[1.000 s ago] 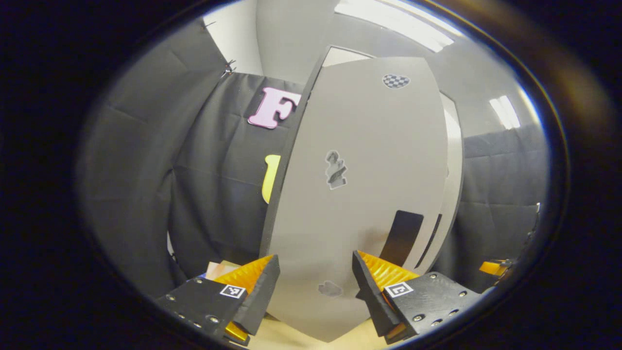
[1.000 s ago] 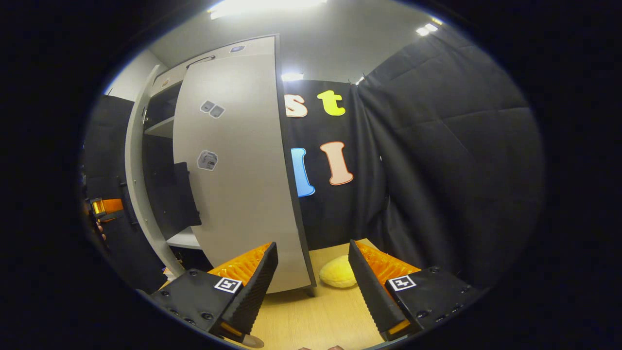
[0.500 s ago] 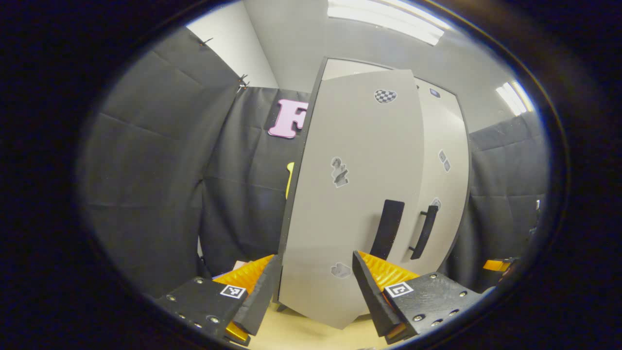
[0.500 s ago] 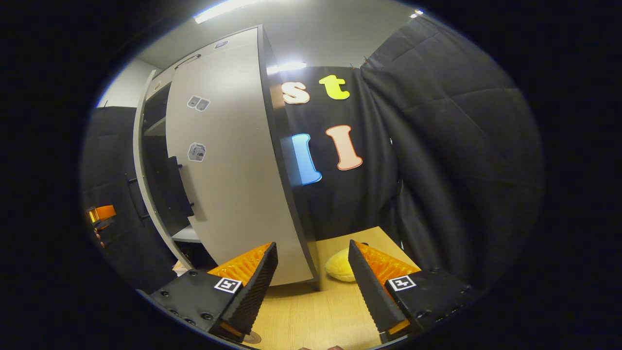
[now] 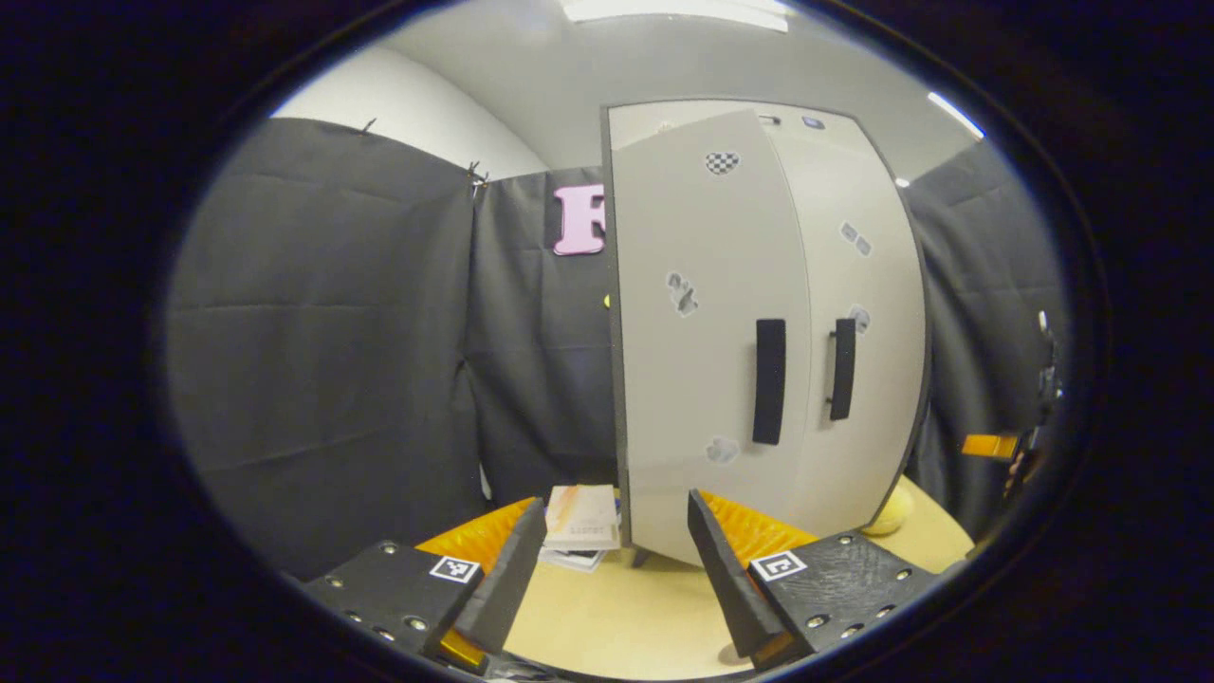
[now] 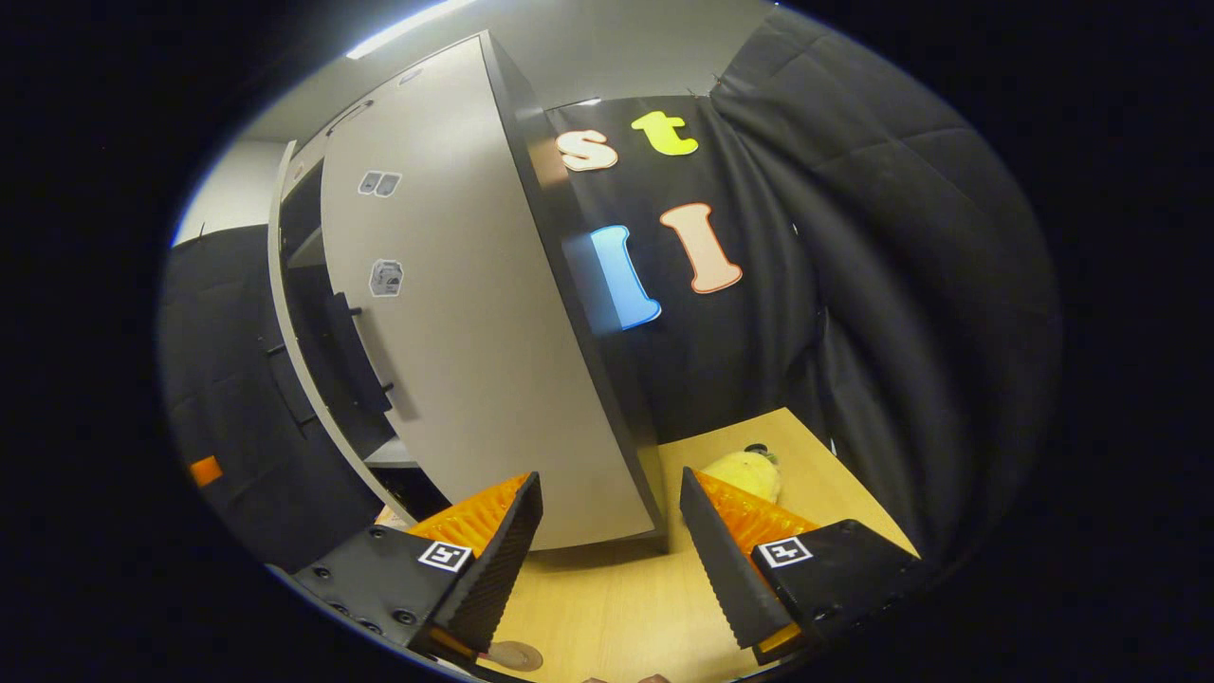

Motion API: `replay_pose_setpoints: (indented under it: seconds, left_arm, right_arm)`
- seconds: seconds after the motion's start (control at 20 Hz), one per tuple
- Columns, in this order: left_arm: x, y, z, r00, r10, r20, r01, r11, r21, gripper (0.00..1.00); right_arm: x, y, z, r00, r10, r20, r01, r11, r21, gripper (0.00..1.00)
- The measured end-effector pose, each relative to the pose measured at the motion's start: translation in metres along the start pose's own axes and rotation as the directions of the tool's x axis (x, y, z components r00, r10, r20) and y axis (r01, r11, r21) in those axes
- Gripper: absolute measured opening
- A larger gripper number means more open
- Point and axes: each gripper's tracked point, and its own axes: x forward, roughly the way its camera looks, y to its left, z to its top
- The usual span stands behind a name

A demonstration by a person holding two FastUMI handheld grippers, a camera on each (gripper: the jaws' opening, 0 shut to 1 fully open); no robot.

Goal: Grasp the bottle in the cabinet with the left hand and place it on the coaster, then close the right door with the right hand and the left door with the left hand.

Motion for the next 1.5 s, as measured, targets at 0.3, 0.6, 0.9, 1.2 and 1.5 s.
replay_pose_setpoints:
  seconds: [0.3, 0.6, 0.9, 1.2, 1.5]
  left_arm:
    - [-0.004, 0.006, -0.019, 0.998, -0.064, -0.007, 0.064, 0.998, 0.025, 0.95]
    - [-0.004, 0.021, -0.034, 0.992, -0.12, 0.042, 0.121, 0.992, -0.03, 0.95]
    - [-0.019, 0.062, -0.016, 0.963, -0.132, 0.233, 0.175, 0.969, -0.176, 0.95]
    - [-0.01, 0.09, -0.014, 0.945, -0.132, 0.3, 0.217, 0.938, -0.272, 0.88]
    - [0.007, 0.085, -0.032, 0.952, -0.136, 0.274, 0.222, 0.923, -0.314, 0.88]
  right_arm:
    - [-0.004, 0.047, 0.009, 1.0, 0.027, 0.002, -0.027, 1.0, 0.004, 0.96]
    - [-0.026, 0.088, 0.003, 0.999, 0.031, 0.034, -0.03, 0.998, -0.05, 0.96]
    - [-0.057, 0.098, -0.02, 0.999, -0.012, 0.043, 0.016, 0.993, -0.113, 0.96]
    - [-0.078, 0.094, -0.025, 0.995, -0.084, 0.063, 0.092, 0.986, -0.139, 0.96]
    - [-0.081, 0.091, -0.021, 0.991, -0.111, 0.071, 0.121, 0.977, -0.175, 0.96]
